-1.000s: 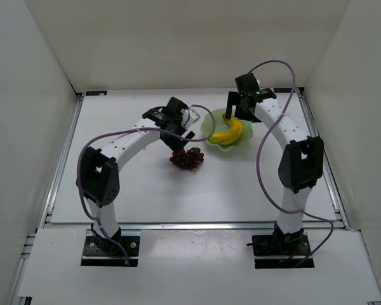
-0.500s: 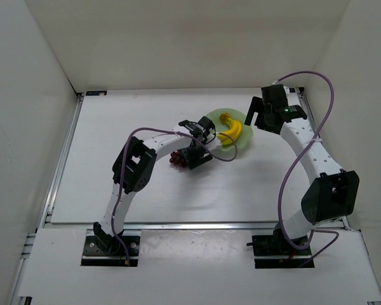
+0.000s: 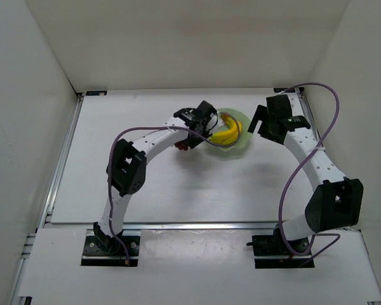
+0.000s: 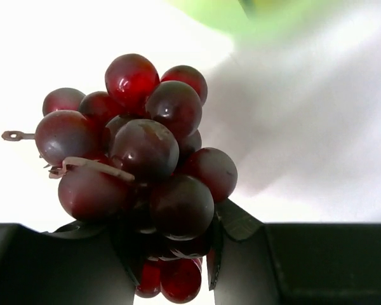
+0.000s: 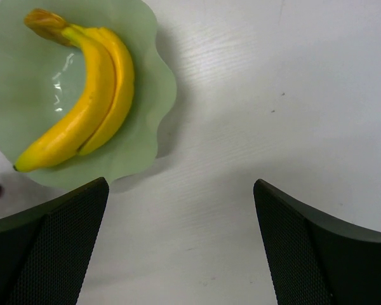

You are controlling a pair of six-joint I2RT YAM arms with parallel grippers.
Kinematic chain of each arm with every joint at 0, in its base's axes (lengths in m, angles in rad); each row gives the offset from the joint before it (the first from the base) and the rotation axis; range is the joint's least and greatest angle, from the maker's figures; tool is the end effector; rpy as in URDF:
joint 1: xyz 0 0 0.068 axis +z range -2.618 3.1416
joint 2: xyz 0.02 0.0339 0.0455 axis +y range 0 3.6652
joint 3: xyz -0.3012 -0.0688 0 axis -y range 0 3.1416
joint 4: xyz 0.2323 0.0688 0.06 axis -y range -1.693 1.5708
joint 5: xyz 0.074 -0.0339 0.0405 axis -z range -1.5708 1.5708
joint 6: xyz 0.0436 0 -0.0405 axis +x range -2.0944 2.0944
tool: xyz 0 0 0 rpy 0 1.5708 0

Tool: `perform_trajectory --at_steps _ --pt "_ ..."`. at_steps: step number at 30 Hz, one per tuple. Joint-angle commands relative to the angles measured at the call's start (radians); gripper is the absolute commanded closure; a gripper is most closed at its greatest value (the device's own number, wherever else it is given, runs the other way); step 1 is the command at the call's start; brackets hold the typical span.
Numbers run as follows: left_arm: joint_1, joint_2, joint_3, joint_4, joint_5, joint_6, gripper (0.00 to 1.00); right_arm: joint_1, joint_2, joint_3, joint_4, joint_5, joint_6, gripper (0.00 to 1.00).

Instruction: Place and organize the fake fruits in the fruit bowl

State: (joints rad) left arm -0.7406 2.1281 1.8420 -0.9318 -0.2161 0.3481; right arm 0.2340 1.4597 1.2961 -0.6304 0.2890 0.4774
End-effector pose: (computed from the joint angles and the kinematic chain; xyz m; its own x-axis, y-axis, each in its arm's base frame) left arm 0.3454 -0.3031 0.2517 -0.4449 0.8581 -0.2562 0.8043 0.5087 0.3070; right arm 0.3013 0.0590 0.3516 -0.6290 0.3028 -0.7160 0.2940 0.9453 0.1416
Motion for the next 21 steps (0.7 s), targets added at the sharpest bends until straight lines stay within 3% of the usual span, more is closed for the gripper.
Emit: perform_trajectory --at_steps 1,5,8,14,15,18,21 --pt "0.006 -0.106 0.167 0.119 -0.101 -0.032 0.7 -0.031 -0.025 -0.047 0.041 -0.04 0.046 0.01" --pt "-0.003 0.035 0.4 0.154 -0.128 -0.043 0.69 -0.071 -0.036 -0.07 0.041 -0.07 0.056 0.01" --pt "-0.016 0.148 0.537 0.2 -0.063 -0.009 0.65 -0.102 -0.048 -0.08 0.041 -0.07 0.069 0.01" --pt "-0.037 0.23 0.58 0.315 0.067 0.025 0.54 -0.18 -0.142 -0.109 0.041 -0.034 0.129 0.01" --pt "-0.037 0.242 0.58 0.339 0.081 0.025 0.44 -0.18 -0.142 -0.109 0.041 -0.024 0.118 0.01" --pt "-0.037 0.254 0.602 0.359 0.132 0.025 0.35 -0.19 -0.165 -0.109 0.018 -0.002 0.086 0.01" --pt "-0.037 0.265 0.611 0.36 0.141 0.034 0.13 -0.212 -0.183 -0.109 -0.012 0.018 0.075 0.01"
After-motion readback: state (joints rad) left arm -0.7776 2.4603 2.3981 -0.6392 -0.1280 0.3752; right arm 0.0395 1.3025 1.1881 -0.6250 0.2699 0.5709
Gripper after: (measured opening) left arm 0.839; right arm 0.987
